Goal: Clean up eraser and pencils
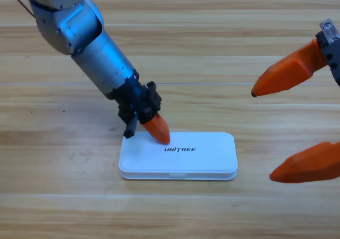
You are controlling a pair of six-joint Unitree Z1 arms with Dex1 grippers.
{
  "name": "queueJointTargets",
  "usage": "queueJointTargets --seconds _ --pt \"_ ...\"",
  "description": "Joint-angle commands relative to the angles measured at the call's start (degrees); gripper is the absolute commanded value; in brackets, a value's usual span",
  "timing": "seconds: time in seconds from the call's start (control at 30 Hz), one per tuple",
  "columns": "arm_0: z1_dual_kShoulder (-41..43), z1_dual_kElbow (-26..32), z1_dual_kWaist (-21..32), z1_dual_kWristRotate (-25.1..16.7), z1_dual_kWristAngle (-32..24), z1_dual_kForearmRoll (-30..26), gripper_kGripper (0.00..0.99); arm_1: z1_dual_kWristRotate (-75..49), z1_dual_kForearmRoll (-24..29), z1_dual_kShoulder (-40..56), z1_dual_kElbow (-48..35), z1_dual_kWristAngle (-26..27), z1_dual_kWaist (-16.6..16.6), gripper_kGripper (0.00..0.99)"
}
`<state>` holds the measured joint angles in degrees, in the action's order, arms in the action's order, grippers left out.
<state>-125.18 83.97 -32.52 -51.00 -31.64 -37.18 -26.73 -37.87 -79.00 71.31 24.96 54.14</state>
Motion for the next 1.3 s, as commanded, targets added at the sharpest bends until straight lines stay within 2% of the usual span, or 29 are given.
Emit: queueJointTargets --seconds 0.03,0.33,0.43,0.53,0.67,0.7,0.77,0.8,0.83,0.97,1.07,1.3 --pt "-2.96 -5.13 -3.43 0.64 1.76 0.62 0.0 0.54 1.04 -0.63 -1.7 0.97 -1.49 0.989" --pt "0.2 -9.7 -3.43 0.81 2.9 3.08 0.0 0.63 1.04 -0.8 -1.7 0.97 -1.49 0.989" --pt "5.48 -10.23 -3.43 1.52 4.39 2.11 0.0 0.63 1.04 -0.8 -1.7 0.97 -1.49 0.989" --pt "14.62 -8.12 -3.43 2.22 6.68 -2.99 0.0 0.63 1.13 -0.8 -1.7 0.97 -1.49 0.989" --pt "24.37 0.05 -4.05 2.75 9.58 -14.15 0.0 0.63 1.04 -0.72 -1.7 0.97 -1.49 0.989" --pt "25.96 2.16 -4.75 2.75 10.99 -16.96 0.061 0.63 1.04 -0.72 -1.7 0.97 -1.49 0.989" --pt "28.68 4.1 -5.98 4.07 12.13 -20.04 0.752 0.63 1.04 -0.72 -1.7 0.97 -1.49 0.989" --pt "30.0 4.27 -6.68 4.94 12.48 -20.65 0.913 0.72 1.04 -0.72 -1.7 0.97 -1.49 0.989" --pt "31.14 4.27 -7.47 5.91 13.01 -20.74 0.969 0.72 1.04 -0.72 -1.7 0.88 -1.49 0.989" --pt "32.37 3.74 -9.85 8.11 13.97 -21.0 0.99 0.72 1.04 -0.72 -1.61 0.88 -1.49 0.989" --pt "32.11 2.16 -9.85 8.11 14.15 -20.92 0.99 0.72 1.13 -0.8 -1.61 0.88 -1.49 0.989" --pt "32.28 1.37 -9.85 11.1 15.82 -20.92 0.99 0.72 1.04 -0.89 -1.61 0.79 -1.49 0.989"
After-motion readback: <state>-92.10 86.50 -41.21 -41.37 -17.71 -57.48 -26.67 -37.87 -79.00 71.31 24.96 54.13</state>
